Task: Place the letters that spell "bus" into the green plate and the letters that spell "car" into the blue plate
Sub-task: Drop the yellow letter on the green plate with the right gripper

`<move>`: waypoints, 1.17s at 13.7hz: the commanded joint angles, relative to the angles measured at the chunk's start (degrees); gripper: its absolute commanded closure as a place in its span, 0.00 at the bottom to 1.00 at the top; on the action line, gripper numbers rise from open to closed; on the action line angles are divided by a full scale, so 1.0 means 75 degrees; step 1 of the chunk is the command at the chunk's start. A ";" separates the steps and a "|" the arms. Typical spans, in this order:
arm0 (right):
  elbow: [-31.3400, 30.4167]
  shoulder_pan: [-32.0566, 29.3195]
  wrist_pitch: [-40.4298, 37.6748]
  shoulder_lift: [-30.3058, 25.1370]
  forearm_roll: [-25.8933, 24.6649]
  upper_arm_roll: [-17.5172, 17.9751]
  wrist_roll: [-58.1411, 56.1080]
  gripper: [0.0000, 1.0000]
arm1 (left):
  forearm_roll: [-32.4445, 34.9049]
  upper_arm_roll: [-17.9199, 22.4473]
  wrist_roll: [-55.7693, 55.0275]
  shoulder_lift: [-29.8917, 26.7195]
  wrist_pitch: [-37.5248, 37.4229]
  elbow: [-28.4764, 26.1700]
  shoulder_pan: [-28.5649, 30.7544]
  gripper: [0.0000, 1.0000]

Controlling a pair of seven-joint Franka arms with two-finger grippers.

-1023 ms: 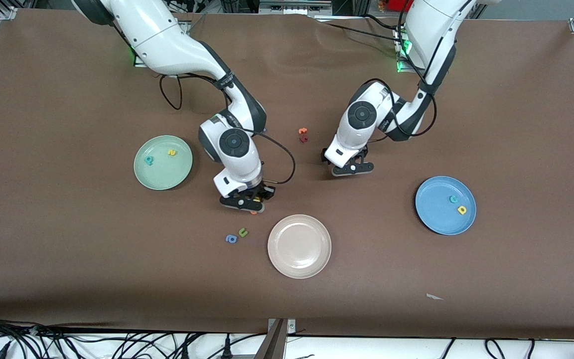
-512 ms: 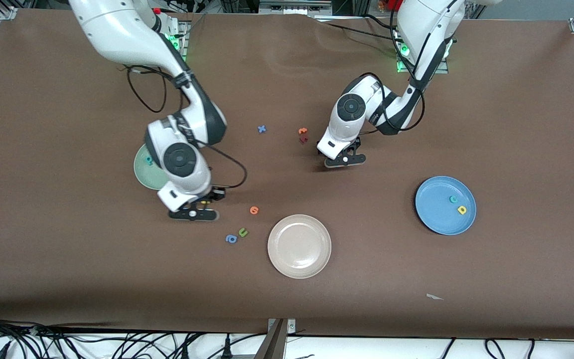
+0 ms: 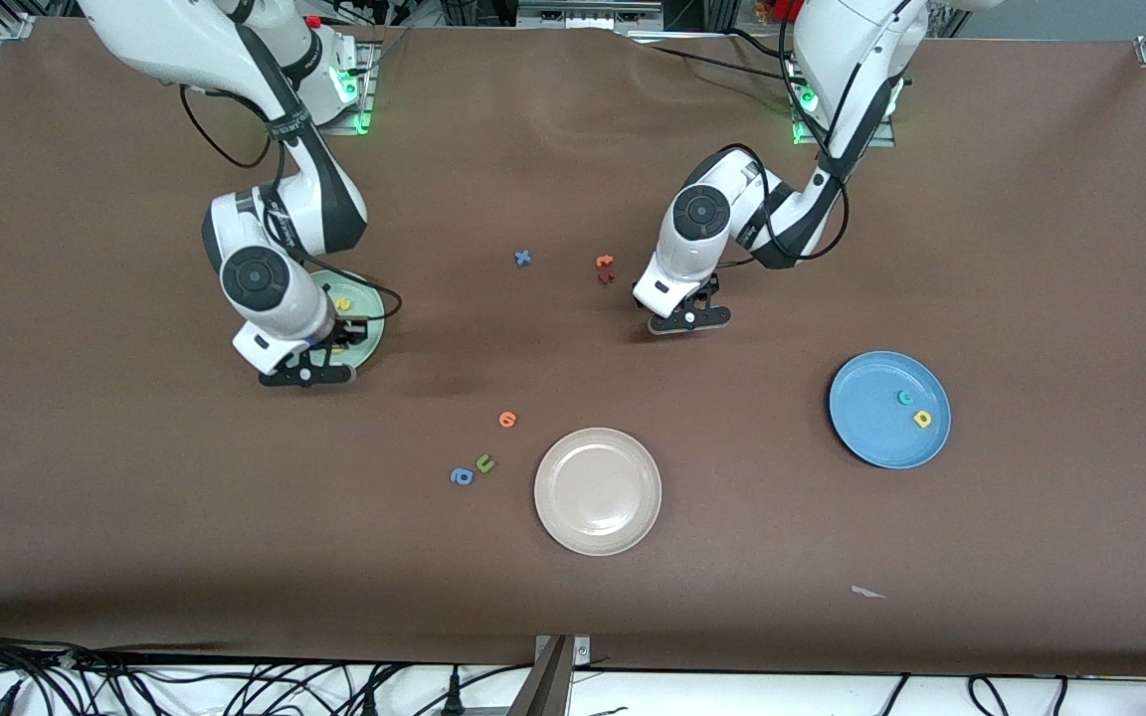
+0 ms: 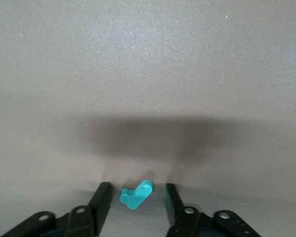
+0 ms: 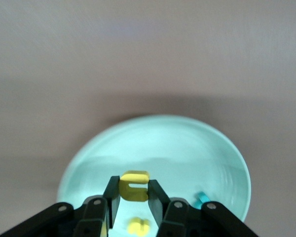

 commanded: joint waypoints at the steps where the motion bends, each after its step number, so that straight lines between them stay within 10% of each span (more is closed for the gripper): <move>1: -0.0770 -0.0034 0.0371 -0.0328 0.0024 -0.0055 -0.0226 0.81 | 0.0187 0.0119 -0.0145 0.0033 0.0038 -0.0067 -0.0052 0.54; 2: -0.0770 -0.0034 0.0348 -0.0304 0.0024 -0.0090 -0.0238 0.65 | 0.0187 0.0119 -0.0134 0.0033 0.0038 -0.0067 -0.0052 0.55; 4: -0.0700 -0.0034 0.0289 -0.0351 0.0024 -0.0125 -0.0040 0.03 | 0.0187 0.0131 -0.0133 0.0033 0.0038 -0.0067 -0.0041 0.59; 16: 0.4042 -0.0197 -0.3925 -0.0375 0.0116 -0.0161 0.0372 0.00 | 0.0187 0.0131 -0.0028 -0.0118 -0.0043 -0.0067 0.0135 0.70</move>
